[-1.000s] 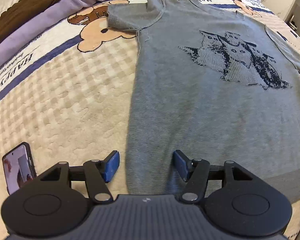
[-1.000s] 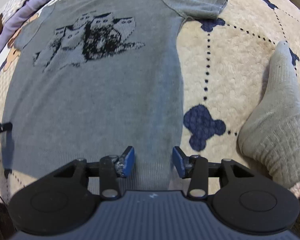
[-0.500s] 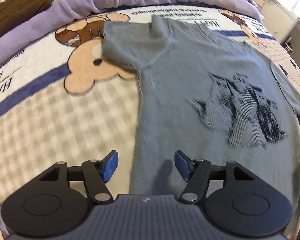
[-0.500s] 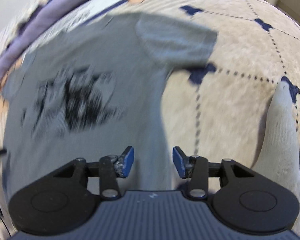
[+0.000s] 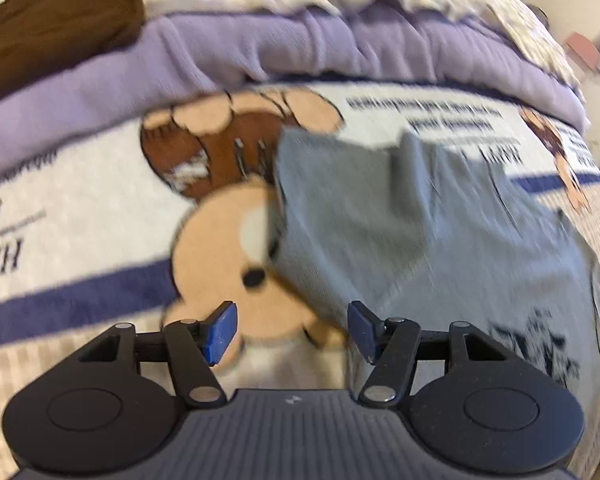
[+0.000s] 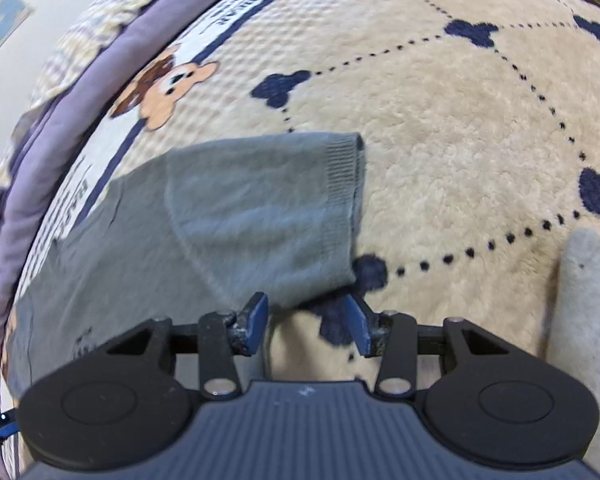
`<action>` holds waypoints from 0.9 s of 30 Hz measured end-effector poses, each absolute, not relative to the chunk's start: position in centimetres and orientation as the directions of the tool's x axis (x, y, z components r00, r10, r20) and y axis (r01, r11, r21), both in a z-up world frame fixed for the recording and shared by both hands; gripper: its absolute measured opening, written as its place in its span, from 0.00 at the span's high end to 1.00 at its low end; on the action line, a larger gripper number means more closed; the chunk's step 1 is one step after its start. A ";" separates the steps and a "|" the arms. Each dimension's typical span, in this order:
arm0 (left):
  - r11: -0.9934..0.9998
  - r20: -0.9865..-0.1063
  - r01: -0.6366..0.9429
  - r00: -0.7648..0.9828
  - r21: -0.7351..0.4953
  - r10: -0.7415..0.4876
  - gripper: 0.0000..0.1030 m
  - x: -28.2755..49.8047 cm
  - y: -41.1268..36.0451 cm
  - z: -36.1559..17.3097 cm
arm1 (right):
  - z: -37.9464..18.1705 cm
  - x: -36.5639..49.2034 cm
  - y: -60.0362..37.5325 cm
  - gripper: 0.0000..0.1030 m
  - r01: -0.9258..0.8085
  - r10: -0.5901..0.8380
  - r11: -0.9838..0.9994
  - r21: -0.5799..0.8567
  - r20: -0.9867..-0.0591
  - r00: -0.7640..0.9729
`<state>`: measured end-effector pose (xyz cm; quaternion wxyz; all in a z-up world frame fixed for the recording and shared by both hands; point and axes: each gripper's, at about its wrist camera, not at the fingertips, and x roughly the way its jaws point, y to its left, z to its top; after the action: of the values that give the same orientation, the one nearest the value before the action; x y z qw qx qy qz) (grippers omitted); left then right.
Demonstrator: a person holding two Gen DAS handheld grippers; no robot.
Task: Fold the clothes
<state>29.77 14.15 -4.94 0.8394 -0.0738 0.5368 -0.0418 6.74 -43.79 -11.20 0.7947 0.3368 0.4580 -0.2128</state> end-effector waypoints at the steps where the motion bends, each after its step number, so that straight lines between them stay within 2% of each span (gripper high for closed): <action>1: 0.987 -0.894 -0.017 0.425 -0.162 -0.140 0.60 30.1 14.1 -5.0 | -11.4 6.8 -44.0 0.60 0.645 -0.029 0.679 0.350 -0.865 0.500; 2: 0.988 -0.892 -0.021 0.432 -0.155 -0.131 0.69 30.4 14.1 -5.1 | -11.5 7.0 -44.0 0.69 0.641 -0.041 0.690 0.337 -0.866 0.499; 3: 0.989 -0.889 -0.021 0.441 -0.148 -0.123 0.96 30.6 14.0 -5.2 | -11.5 7.2 -44.0 0.85 0.636 -0.052 0.701 0.323 -0.866 0.497; 4: 0.992 -0.891 -0.032 0.443 -0.121 -0.094 0.99 30.7 14.0 -5.4 | -11.6 7.4 -44.1 0.90 0.628 -0.068 0.718 0.300 -0.867 0.493; 8: 0.993 -0.898 -0.095 0.428 0.064 0.099 1.00 31.2 13.9 -5.9 | -11.5 7.5 -44.9 0.93 0.631 -0.104 0.728 0.270 -0.865 0.491; 10: 0.994 -0.913 -0.077 0.394 0.079 0.104 0.96 31.7 14.1 -5.6 | -11.0 8.2 -44.8 0.86 0.606 -0.117 0.763 0.224 -0.875 0.470; 11: 0.995 -0.917 -0.066 0.385 0.080 0.100 0.88 31.9 14.1 -5.3 | -10.7 8.6 -44.7 0.71 0.589 -0.123 0.781 0.205 -0.875 0.468; 12: 0.995 -0.916 -0.048 0.391 0.084 0.096 0.74 32.1 14.0 -4.8 | -10.4 8.9 -44.7 0.54 0.572 -0.130 0.799 0.187 -0.875 0.467; 13: 0.996 -0.905 -0.019 0.417 0.089 0.088 0.57 32.4 13.8 -3.9 | -10.1 9.3 -44.6 0.50 0.554 -0.137 0.815 0.168 -0.874 0.466; 14: 0.995 -0.885 0.010 0.458 0.095 0.080 0.52 32.8 13.5 -2.7 | -9.4 9.8 -44.5 0.49 0.528 -0.158 0.838 0.137 -0.865 0.476; 18: 0.986 -0.855 0.105 0.516 0.126 0.054 0.50 35.0 12.4 -0.5 | -7.6 12.0 -44.2 0.47 0.449 -0.179 0.890 0.081 -0.844 0.506; 21: 0.976 -0.878 0.178 0.478 0.122 0.022 0.48 37.7 10.8 -0.9 | -6.6 14.3 -43.3 0.46 0.369 -0.149 0.926 0.077 -0.825 0.546; 24: 0.979 -0.901 0.177 0.434 0.104 0.017 0.48 38.9 10.7 -2.8 | -6.5 17.8 -41.2 0.46 0.257 -0.057 0.959 0.117 -0.811 0.583; 27: 0.990 -0.912 0.136 0.408 0.025 -0.033 0.48 39.7 12.1 -4.8 | -6.2 20.1 -38.9 0.46 0.191 -0.009 0.973 0.129 -0.806 0.592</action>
<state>39.71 12.10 -4.81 0.8377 0.0477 0.5418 -0.0505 20.14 -38.87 -6.21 0.8864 0.1015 0.4482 -0.0565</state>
